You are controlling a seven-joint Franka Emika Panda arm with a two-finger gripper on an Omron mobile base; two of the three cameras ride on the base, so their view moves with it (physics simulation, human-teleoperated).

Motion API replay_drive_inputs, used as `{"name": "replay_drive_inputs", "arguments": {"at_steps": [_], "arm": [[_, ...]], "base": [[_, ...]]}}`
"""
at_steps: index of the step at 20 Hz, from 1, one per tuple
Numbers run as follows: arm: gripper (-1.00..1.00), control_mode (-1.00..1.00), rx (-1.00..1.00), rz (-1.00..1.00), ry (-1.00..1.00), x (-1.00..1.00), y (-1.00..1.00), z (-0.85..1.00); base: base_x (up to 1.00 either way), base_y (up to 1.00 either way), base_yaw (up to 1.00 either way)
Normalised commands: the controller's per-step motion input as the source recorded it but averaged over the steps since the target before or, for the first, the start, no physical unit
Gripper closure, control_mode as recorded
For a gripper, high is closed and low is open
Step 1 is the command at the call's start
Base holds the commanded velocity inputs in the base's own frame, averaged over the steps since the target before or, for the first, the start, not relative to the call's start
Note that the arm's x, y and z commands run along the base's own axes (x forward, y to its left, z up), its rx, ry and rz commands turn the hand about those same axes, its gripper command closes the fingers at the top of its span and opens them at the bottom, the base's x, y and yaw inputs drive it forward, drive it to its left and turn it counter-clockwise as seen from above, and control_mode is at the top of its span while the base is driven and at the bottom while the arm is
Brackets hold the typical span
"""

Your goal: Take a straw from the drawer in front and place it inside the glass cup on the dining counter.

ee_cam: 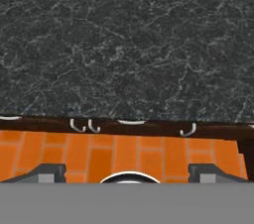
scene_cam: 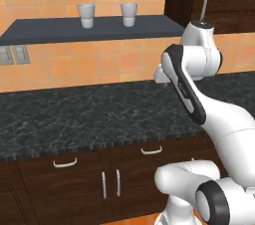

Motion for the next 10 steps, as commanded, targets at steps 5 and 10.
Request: {"name": "replay_drive_inputs", "arguments": {"at_steps": [5,10], "arm": [[-1.00,1.00,0.00,0.00,0.00,0.00,0.00,0.00],[-1.00,1.00,0.00,0.00,0.00,0.00,0.00,0.00]], "base": [[-0.01,-0.39,0.11],[0.02,-0.96,0.54]]}}
